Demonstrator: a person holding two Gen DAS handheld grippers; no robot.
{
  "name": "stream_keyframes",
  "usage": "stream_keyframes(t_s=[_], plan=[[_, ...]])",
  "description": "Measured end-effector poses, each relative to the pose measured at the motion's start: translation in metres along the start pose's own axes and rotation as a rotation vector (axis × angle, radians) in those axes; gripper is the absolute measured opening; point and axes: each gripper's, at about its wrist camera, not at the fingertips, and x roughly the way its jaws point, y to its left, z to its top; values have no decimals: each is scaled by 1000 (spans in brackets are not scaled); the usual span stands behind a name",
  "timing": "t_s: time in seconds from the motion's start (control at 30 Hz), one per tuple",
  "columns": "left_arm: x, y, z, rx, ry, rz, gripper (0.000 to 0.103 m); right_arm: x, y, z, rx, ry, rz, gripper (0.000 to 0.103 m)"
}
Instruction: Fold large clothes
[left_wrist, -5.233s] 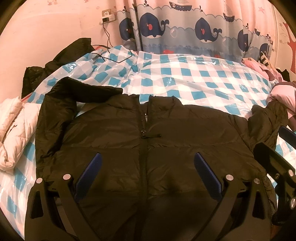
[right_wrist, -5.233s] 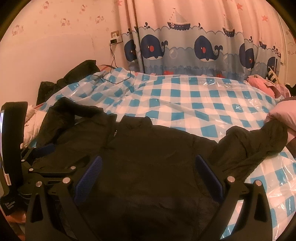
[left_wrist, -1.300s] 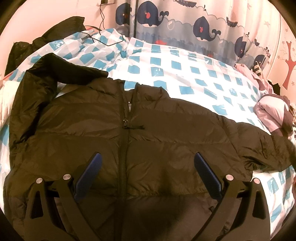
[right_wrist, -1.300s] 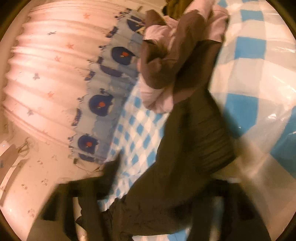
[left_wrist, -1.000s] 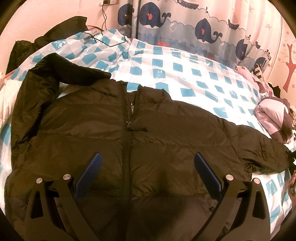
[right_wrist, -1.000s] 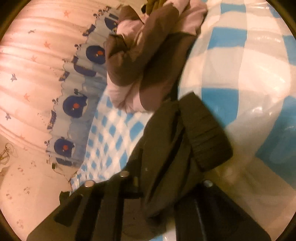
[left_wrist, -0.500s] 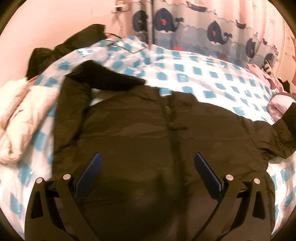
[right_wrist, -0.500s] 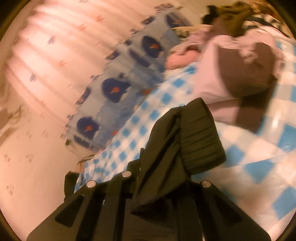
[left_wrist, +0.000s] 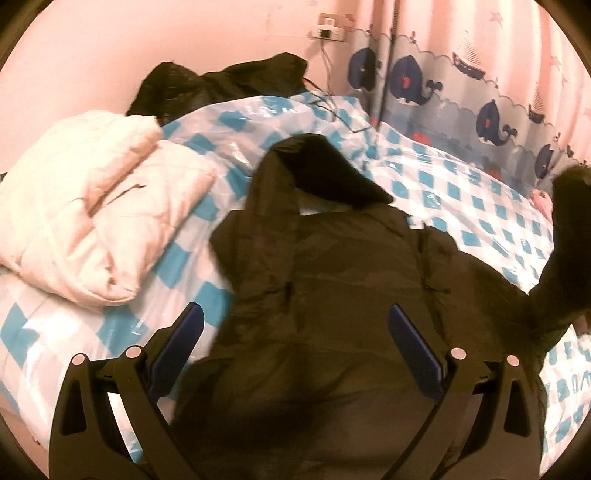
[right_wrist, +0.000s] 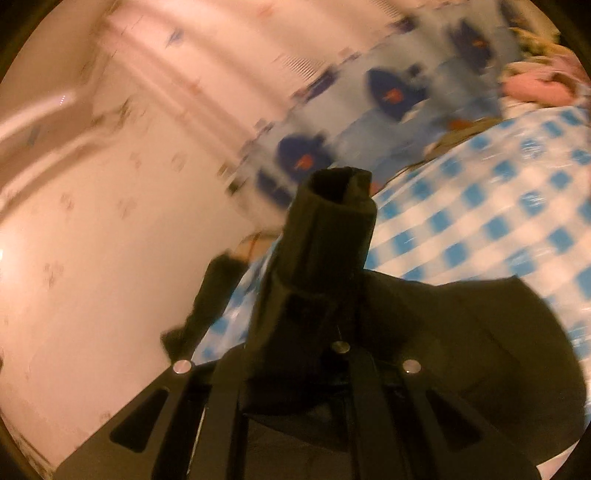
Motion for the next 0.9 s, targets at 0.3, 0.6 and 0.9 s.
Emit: stream_keyframes(t_s=[0.3, 0.6, 0.9], plan=[[-3, 31, 2, -60, 4, -8, 96, 134, 72, -117, -92, 216, 39, 8], [-3, 51, 4, -108, 7, -20, 96, 220, 102, -245, -287, 442, -74, 25], [0, 68, 4, -145, 19, -27, 96, 237, 98, -293, -264, 627, -21, 73]])
